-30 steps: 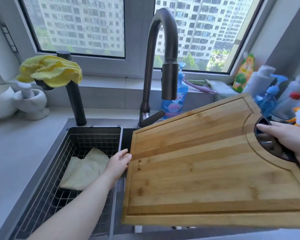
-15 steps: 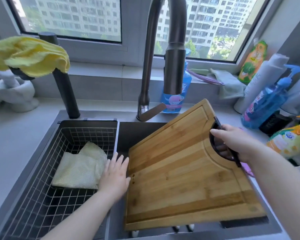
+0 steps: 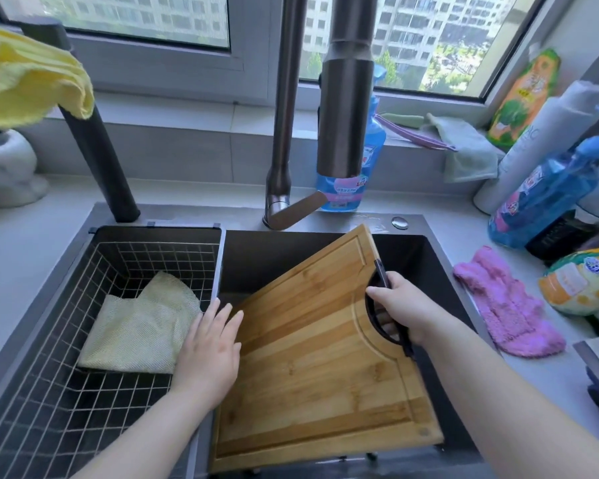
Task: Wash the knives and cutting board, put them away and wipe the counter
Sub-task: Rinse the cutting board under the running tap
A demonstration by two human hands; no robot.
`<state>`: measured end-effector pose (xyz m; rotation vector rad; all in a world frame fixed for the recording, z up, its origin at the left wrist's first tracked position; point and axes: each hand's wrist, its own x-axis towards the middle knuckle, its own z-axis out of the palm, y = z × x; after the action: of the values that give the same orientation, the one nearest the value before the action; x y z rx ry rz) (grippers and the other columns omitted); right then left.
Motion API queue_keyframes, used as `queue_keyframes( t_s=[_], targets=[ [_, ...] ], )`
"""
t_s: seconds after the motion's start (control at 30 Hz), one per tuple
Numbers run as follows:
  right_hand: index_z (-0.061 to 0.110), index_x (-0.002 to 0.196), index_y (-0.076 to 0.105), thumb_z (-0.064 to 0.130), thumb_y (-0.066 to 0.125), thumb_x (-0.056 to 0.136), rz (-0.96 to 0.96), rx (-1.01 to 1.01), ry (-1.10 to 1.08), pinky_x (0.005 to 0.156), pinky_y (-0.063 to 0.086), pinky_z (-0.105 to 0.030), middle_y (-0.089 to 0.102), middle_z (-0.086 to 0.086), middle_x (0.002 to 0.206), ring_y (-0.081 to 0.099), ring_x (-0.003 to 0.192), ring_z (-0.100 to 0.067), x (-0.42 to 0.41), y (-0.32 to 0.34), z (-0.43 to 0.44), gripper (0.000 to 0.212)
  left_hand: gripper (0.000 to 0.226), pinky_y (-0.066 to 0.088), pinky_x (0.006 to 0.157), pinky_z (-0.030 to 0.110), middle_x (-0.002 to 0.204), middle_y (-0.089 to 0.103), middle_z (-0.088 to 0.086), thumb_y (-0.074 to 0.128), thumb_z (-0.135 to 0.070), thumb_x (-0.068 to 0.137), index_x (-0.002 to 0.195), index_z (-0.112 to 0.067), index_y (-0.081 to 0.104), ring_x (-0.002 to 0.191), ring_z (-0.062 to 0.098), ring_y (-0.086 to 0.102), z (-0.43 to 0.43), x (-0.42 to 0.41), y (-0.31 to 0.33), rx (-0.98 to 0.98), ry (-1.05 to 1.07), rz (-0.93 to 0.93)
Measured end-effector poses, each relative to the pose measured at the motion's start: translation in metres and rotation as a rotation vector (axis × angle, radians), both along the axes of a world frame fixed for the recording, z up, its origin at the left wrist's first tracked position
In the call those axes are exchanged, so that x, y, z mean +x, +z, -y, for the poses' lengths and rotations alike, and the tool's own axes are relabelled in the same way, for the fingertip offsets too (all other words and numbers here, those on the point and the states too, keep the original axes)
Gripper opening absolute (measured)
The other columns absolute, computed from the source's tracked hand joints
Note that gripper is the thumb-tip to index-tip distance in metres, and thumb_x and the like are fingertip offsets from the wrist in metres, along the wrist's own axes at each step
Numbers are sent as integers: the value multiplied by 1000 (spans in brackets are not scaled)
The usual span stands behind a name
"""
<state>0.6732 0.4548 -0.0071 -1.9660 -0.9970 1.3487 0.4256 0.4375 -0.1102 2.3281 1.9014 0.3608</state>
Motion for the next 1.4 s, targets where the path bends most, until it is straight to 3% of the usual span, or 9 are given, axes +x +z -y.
queue_keyframes(
  t_s=[0.2,0.4,0.53,0.73,0.8,0.9,1.0,1.3,1.4],
  targets=[
    [16,89,45,12,42,96,-63,-13,9,35,24,-18,32,0,59,28,45,-9,17,-15,-5,8,47,5,110,30,143,40,10,56,-15,87,133,-10,46,140,25,24,0,-1,-3,-11,-11,23],
    [13,82,44,-6,30,92,-156,-110,-44,30,27,-16,33,0,57,34,31,-4,50,-39,-6,26,64,45,90,40,103,70,15,91,-25,33,93,-9,73,101,33,64,-3,1,-1,-21,-60,-212],
    [9,80,48,-9,26,88,35,-165,-126,37,34,-20,43,-5,62,42,45,-15,64,-72,-12,30,63,41,91,42,121,60,19,88,-17,50,108,-7,67,115,35,55,0,1,-1,-50,-28,-133],
    [6,107,51,-6,28,91,284,-273,-135,48,35,-28,48,-12,73,43,55,-20,88,-134,-28,30,67,8,107,32,153,15,11,62,-21,84,142,-14,29,132,12,-1,2,3,1,-43,28,27],
    [5,117,52,-6,27,91,317,-292,-152,50,37,-28,51,-16,84,43,56,-21,93,-151,-30,38,68,10,106,32,152,18,12,64,-21,82,141,-13,30,134,12,3,0,3,2,-61,33,16],
    [6,130,49,-8,27,90,337,-354,-146,56,42,-31,50,-18,95,47,62,-24,94,-173,-28,48,75,31,91,40,133,50,22,85,-16,57,124,-5,55,124,30,42,-2,0,-3,-89,5,-82],
    [4,131,45,-5,36,91,454,-424,17,70,42,-31,53,-17,99,50,82,-28,92,-186,-23,43,78,35,84,39,125,57,22,89,-18,48,118,-5,59,117,31,50,-3,-1,-7,-59,6,-127],
    [0,121,49,-2,36,91,723,-589,233,72,39,-27,54,-17,123,55,107,-29,82,-194,-17,33,71,43,82,41,131,52,18,86,-13,55,120,-6,58,126,21,31,-2,-1,-4,-87,23,-49],
    [0,122,49,-1,39,91,755,-624,258,73,40,-27,55,-16,122,55,110,-29,80,-190,-16,33,65,30,104,37,151,15,2,64,-18,82,139,-14,35,140,9,-2,-2,5,5,-147,78,14]
  ],
)
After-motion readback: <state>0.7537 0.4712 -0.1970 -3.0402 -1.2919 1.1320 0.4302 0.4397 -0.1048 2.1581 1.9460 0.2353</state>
